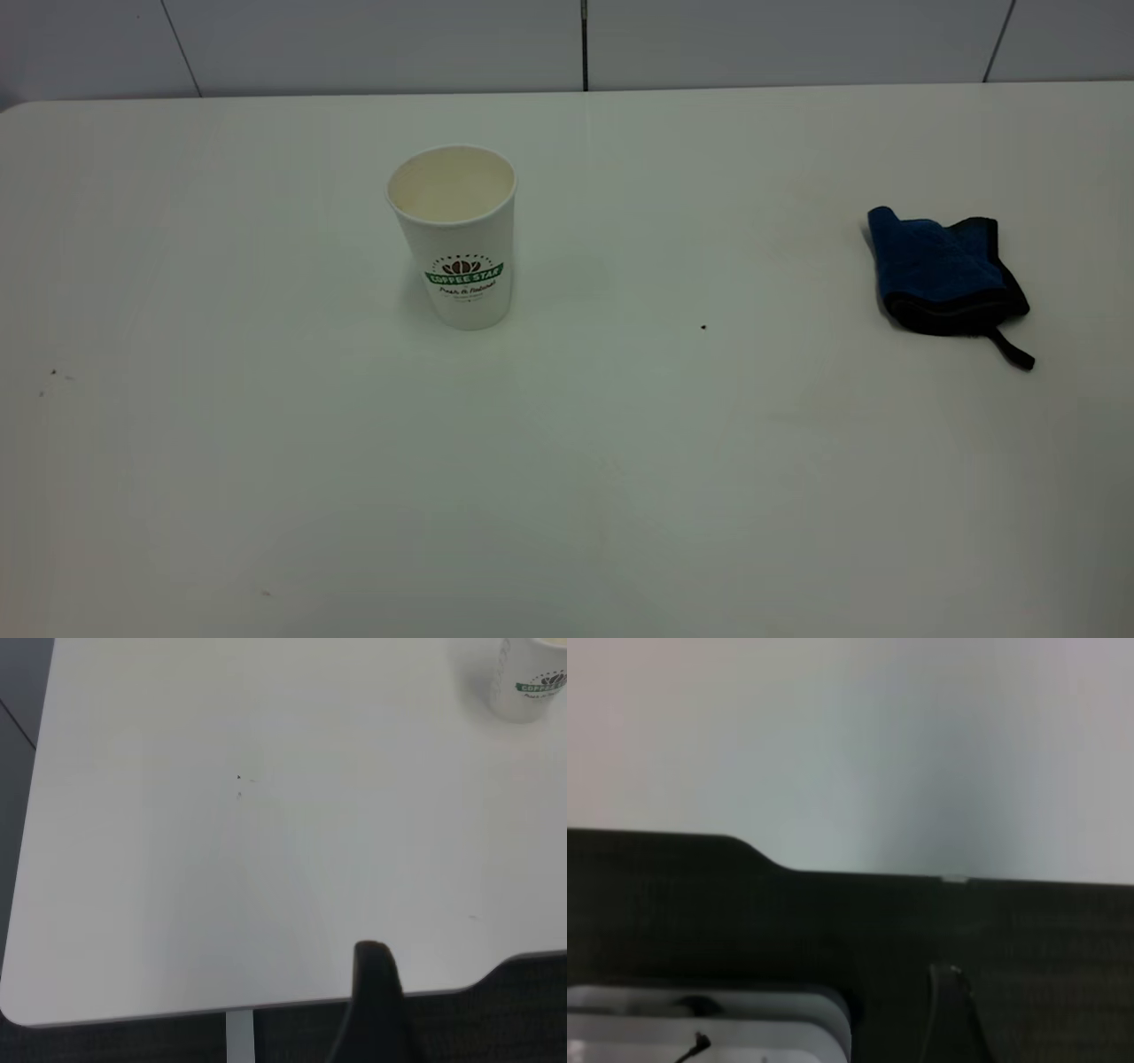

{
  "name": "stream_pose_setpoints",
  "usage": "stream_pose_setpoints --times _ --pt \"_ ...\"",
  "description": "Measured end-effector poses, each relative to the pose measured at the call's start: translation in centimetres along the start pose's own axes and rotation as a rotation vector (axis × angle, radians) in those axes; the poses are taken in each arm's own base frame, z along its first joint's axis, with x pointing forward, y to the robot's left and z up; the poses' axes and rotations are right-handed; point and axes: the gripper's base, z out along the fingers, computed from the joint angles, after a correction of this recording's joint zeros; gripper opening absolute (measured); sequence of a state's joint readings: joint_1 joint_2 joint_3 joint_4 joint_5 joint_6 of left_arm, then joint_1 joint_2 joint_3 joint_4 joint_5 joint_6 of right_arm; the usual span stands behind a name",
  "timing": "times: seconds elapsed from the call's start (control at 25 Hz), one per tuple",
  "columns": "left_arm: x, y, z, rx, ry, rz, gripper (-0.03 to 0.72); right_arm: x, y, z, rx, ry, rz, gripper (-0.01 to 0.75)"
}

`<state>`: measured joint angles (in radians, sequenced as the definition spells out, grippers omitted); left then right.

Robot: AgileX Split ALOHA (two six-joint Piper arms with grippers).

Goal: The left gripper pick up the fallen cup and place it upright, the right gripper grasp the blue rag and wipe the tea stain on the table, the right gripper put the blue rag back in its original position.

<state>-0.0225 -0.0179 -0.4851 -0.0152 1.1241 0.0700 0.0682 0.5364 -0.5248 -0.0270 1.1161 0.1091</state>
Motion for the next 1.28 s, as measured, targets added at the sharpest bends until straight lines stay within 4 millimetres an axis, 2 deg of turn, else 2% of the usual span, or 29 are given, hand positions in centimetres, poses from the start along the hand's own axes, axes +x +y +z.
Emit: stream_pose_setpoints --times 0.08,0.2,0.84,1.16,1.28 --pt "0.0 0.0 0.0 0.0 0.0 0.0 0.585 1.5 -0.2 -0.2 -0.002 -0.061 0.0 0.535" --pt "0.0 0.0 0.0 0.0 0.0 0.0 0.585 2.5 -0.4 -0.9 0.002 -0.143 -0.001 0.535" --pt "0.0 0.0 0.0 0.0 0.0 0.0 0.585 3.1 -0.6 -1.6 0.006 -0.208 0.007 0.535" --pt "0.0 0.0 0.0 0.0 0.0 0.001 0.585 6.2 -0.9 -3.9 -0.018 -0.477 0.016 0.535" --pt "0.0 0.0 0.0 0.0 0.0 0.002 0.585 6.6 -0.9 -4.0 -0.019 -0.496 0.017 0.535"
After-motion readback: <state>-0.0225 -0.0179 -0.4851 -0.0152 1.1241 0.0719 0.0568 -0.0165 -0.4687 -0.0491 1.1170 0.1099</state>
